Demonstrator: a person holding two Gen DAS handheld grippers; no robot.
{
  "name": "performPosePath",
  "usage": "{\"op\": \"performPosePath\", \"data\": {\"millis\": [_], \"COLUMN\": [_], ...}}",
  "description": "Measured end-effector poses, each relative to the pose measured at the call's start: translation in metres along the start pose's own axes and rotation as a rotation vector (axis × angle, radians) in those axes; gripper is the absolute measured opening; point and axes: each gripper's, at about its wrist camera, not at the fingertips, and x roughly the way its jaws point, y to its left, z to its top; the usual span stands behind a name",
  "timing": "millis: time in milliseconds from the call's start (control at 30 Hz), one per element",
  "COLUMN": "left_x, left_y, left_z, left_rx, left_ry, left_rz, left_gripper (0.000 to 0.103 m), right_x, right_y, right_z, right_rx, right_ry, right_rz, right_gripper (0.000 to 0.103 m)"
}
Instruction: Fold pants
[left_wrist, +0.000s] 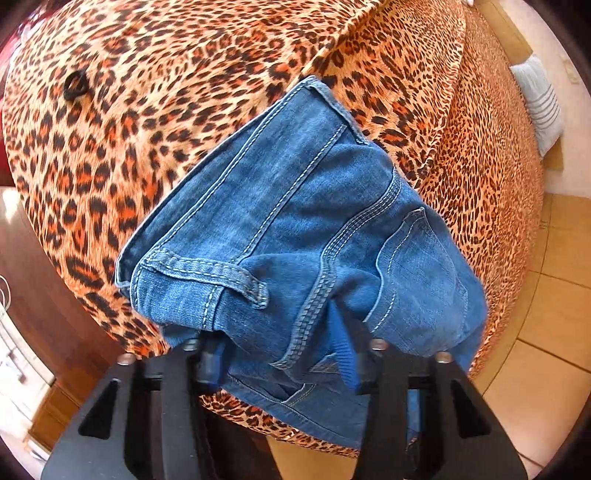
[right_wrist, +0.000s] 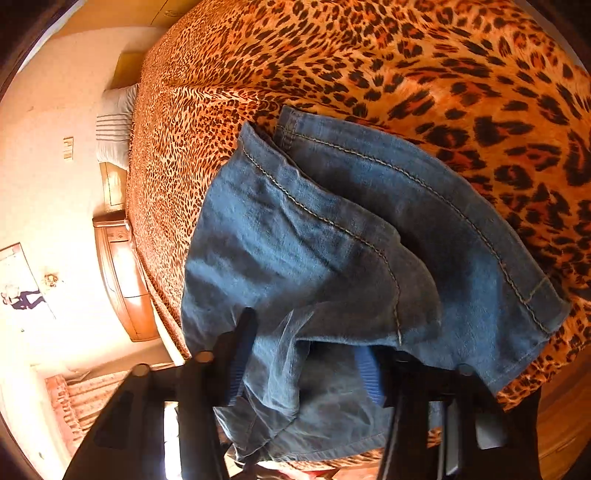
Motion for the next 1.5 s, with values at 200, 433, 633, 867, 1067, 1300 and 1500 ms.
{"op": "performPosePath", "data": {"millis": [200,433,633,867,1067,1300,1500], "left_x": [-0.068,0.000,-0.023,0.007,-0.046,-0.056,-0.007], "left_y": [-0.032,0.026,0.020,0.042,0.068,0.051,0.003], "left_z": [-0.006,-0.031,-0.030,-0.020,-0.022,0.056,0.090], "left_rx": [0.200,0.216,0.247,0.209,0.377,0.277,0.262], "left_ry": [-0.122,0.030,-0.033,0.049,0.103,-0.053,0.044], "left_rz": [-0.079,0.096,0.074,0.057,-0.038,-0.050,0.016], "left_gripper": [0.008,0.008,0.009,0.013,0.047,0.065,0.065], "right_x": [-0.034,-0.053,-0.051,-0.034,-0.069,-0.106,-0.026], "right_y": [0.050,-0.003,-0.034,-0.039,-0.038,0.017,0.062], "right_z": [-0.003,-0.054,-0.051,-0.049,-0.047,0.011,0.061], "right_rx": [-0.230,-0.345,-0.219,-0.302,-0.334,-0.444,-0.461], "right_ry": [-0.058,-0.015,-0.017,0.002,-0.039,-0.226,-0.169], "right_rz": [0.101,-0.091,-0.048,-0.215,-0.289,-0.321,-0.295], "right_gripper": [0.002,0.002,0.003,0.008,0.036,0.056,0.056]}}
